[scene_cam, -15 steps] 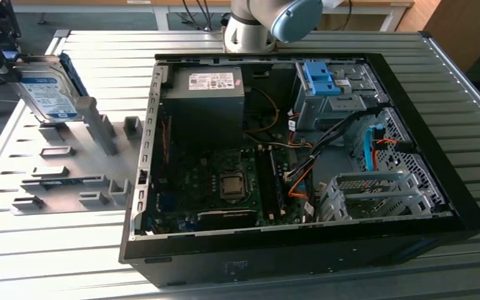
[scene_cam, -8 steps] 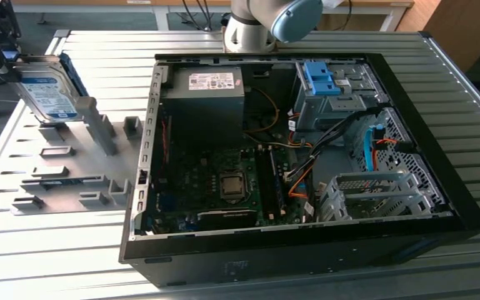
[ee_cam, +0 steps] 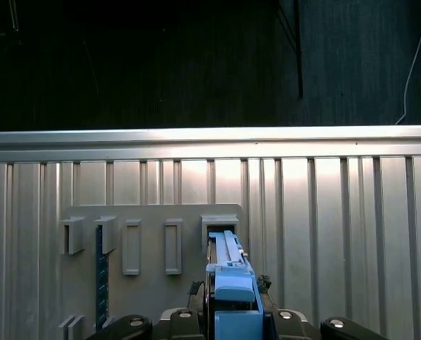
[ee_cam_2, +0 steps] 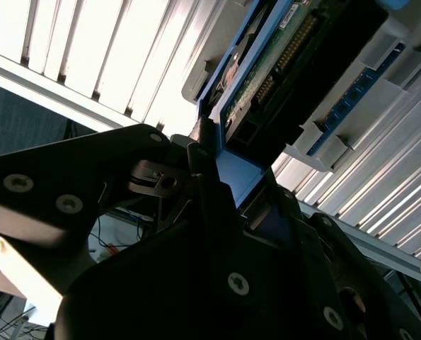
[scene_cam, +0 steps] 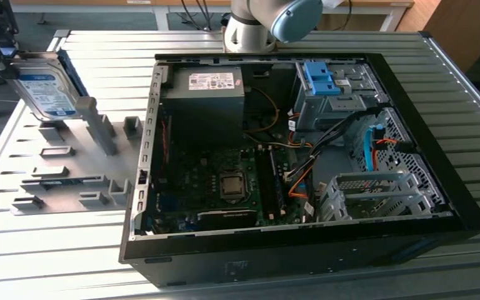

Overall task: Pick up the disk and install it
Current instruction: 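Pick up the disk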

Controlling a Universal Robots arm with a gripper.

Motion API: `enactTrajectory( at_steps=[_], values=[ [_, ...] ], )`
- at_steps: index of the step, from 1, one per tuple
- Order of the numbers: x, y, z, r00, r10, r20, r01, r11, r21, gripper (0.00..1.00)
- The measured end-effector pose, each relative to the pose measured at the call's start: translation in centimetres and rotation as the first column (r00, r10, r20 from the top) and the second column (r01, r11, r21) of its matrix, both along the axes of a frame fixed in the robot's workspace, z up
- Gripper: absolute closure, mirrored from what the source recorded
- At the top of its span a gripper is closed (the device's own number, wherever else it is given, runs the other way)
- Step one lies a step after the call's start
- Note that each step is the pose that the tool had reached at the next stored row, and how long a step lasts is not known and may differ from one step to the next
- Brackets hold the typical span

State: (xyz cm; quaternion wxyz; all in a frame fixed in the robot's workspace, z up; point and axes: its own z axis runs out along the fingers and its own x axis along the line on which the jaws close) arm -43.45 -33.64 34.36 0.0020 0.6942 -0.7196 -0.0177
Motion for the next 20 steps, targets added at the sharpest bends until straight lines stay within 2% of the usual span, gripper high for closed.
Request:
enactTrajectory(
  at_steps=[4, 20],
  values=[
    [0.0, 0.0, 0.57, 1.0, 0.0, -0.0001, 0.0, 1.0, 0.0, 0.63],
    [0.0, 0.0, 1.96, 1.0, 0.0, 0.0001, 0.0, 1.0, 0.0001, 0.63]
  ],
)
